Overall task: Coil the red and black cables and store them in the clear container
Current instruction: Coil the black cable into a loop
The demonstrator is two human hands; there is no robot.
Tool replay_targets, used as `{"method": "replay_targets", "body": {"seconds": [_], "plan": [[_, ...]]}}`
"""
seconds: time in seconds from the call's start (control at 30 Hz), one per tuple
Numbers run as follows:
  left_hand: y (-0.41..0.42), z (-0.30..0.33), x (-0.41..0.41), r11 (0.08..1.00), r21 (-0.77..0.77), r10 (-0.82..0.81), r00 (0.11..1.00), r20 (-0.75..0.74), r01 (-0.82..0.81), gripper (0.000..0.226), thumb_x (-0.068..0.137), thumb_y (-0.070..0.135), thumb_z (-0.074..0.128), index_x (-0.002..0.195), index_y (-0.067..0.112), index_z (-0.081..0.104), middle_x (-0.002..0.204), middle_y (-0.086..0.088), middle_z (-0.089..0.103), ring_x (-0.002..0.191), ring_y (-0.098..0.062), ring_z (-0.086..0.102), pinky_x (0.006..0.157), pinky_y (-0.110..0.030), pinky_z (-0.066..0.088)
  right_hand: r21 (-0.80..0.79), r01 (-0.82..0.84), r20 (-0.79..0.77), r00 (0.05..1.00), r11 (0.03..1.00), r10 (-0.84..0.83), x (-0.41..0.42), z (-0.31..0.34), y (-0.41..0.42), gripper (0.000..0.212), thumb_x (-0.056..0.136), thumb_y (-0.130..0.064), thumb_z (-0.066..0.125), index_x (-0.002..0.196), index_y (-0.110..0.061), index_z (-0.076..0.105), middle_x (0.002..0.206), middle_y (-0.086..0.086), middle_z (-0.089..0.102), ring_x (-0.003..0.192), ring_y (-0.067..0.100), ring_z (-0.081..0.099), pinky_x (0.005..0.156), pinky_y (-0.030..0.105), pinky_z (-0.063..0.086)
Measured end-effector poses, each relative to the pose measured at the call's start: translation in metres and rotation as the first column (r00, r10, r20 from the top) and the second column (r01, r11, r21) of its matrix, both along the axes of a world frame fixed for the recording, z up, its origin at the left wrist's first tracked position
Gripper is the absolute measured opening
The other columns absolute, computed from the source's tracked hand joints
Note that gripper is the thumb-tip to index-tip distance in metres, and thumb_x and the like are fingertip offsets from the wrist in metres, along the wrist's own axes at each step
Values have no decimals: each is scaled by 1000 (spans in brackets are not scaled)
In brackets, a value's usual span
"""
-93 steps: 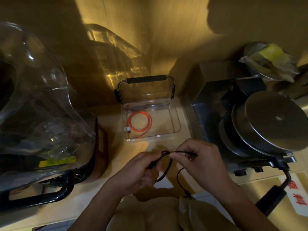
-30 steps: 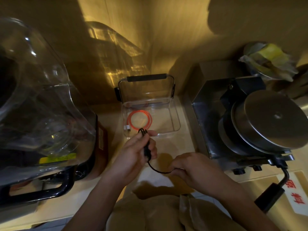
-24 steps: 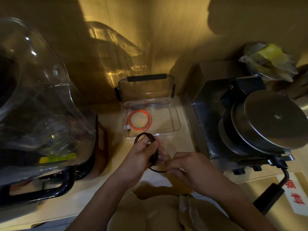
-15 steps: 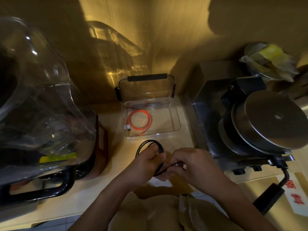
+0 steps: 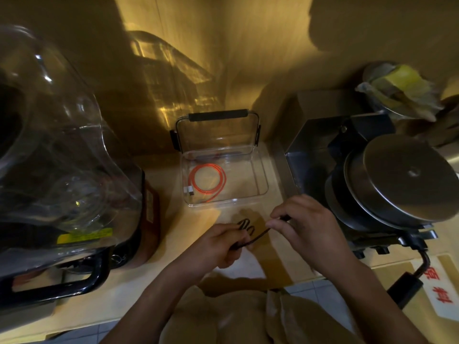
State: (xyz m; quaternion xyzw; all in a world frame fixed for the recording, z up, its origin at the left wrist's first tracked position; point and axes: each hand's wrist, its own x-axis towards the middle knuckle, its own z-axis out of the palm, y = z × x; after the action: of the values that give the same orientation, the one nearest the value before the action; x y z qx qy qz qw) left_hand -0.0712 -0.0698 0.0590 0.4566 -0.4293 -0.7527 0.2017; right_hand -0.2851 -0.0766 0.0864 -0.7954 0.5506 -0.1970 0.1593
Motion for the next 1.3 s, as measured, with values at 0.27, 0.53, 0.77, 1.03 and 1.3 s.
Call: {"method": "replay_targets", "body": {"seconds": [0.27,0.53,0.77,1.03,1.3], "plan": [[-5,2,2,974,202,139,971,-193,-99,38,93,36,50,60,20,42,49,3,20,43,-13,12,46,-30,9,123,-45,138,990,991,28,3,-3,2,27,93,-42,51,103,-25,69,95,-14,66,87,-1,61,75,18,50],[-6,-6,5,907,415,270,856,-441,-72,37,92,41,46,61,22,44,43,11,28,34,-4,23,37,-19,20,191,38,178,981,981,-73,14,-8,6,23,92,-44,49,90,-24,62,78,-14,62,75,3,59,63,19,47],[-8,-8,4,836,548,365,744,-559,2,39,90,39,51,56,21,41,37,10,33,33,-7,17,36,-20,15,448,86,451,838,890,-308,31,-15,10,13,95,-24,57,85,-16,60,90,-14,69,85,3,66,76,25,53],[-12,-11,5,791,610,436,729,-527,-32,43,95,36,44,54,21,39,35,9,32,33,-8,13,34,-18,14,752,-228,646,439,619,-624,44,-9,9,13,101,-16,40,100,-4,46,67,10,52,49,23,55,55,32,55],[-20,-8,6,797,584,449,798,-402,-154,37,90,37,48,64,12,59,35,9,29,27,-2,22,33,-15,12,777,-402,629,464,485,-624,38,-8,6,33,100,-28,41,98,1,58,57,8,32,50,20,49,69,37,57]]}}
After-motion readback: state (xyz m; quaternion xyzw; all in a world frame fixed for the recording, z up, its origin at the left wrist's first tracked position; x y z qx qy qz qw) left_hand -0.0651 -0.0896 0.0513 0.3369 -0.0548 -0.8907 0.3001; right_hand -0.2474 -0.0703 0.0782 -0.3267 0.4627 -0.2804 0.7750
